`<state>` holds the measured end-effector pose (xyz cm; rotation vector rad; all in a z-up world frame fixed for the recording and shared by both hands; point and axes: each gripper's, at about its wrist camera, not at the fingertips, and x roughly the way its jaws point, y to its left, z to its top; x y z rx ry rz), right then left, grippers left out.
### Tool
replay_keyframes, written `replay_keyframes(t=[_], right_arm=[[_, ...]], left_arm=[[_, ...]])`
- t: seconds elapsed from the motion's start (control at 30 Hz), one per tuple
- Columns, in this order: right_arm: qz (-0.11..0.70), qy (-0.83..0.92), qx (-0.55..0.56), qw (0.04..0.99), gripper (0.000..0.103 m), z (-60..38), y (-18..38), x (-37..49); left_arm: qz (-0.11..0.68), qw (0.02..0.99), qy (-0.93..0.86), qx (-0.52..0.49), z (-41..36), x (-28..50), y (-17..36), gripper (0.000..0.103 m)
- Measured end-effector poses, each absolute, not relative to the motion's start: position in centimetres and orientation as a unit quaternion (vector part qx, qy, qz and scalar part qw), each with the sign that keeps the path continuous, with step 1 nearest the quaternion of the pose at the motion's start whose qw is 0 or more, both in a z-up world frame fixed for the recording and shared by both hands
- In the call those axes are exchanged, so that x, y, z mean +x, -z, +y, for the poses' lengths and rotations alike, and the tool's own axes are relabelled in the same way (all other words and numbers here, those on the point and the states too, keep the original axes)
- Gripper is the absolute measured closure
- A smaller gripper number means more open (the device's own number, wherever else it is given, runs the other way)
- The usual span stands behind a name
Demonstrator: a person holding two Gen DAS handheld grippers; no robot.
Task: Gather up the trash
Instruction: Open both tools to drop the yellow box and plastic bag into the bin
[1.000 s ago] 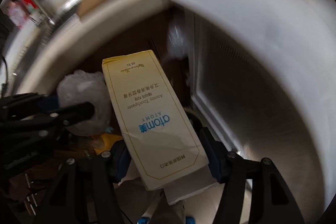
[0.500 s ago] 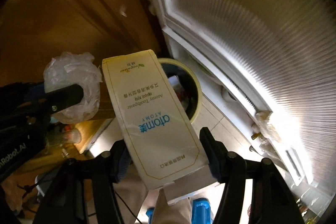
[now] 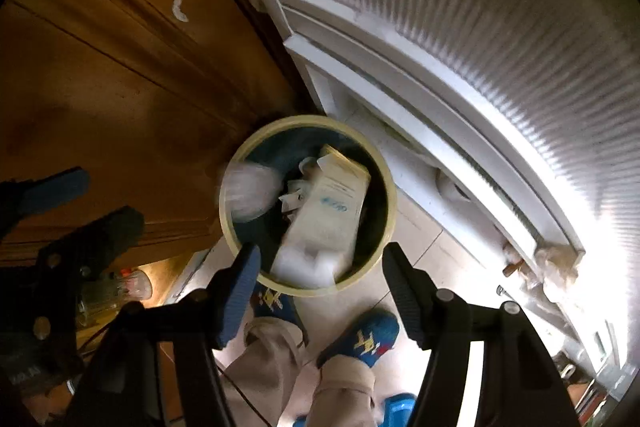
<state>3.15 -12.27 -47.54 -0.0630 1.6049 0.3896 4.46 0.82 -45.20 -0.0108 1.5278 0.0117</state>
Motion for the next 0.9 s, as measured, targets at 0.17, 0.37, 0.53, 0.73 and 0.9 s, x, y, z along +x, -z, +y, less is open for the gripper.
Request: replay_keyframes(t=[0.17,0.37,0.53,0.73,0.9], right_arm=[[0.71,-0.18,-0.037,0.68,0.039,-11.8,46.9,3.3],[0.698,-0.18,-0.042,0.692,0.038,-12.0,43.3,3.0],[0.683,-0.185,-0.055,0.704,0.038,-12.8,38.5,2.6],[0.654,-0.209,-0.064,0.724,0.039,-14.3,30.8,2.1],[0.615,-0.243,-0.082,0.746,0.039,-15.4,24.3,1.5]], left_arm=[[0.687,0.727,-0.007,0.002,0.9,4.1,44.0,0.032],[0.682,0.731,-0.011,-0.004,0.3,3.5,40.9,0.032],[0.672,0.74,-0.015,-0.004,-0.7,2.9,36.5,0.032],[0.653,0.757,-0.021,-0.015,-1.6,1.9,28.9,0.031],[0.621,0.783,-0.019,-0.012,-2.2,1.4,21.6,0.027]])
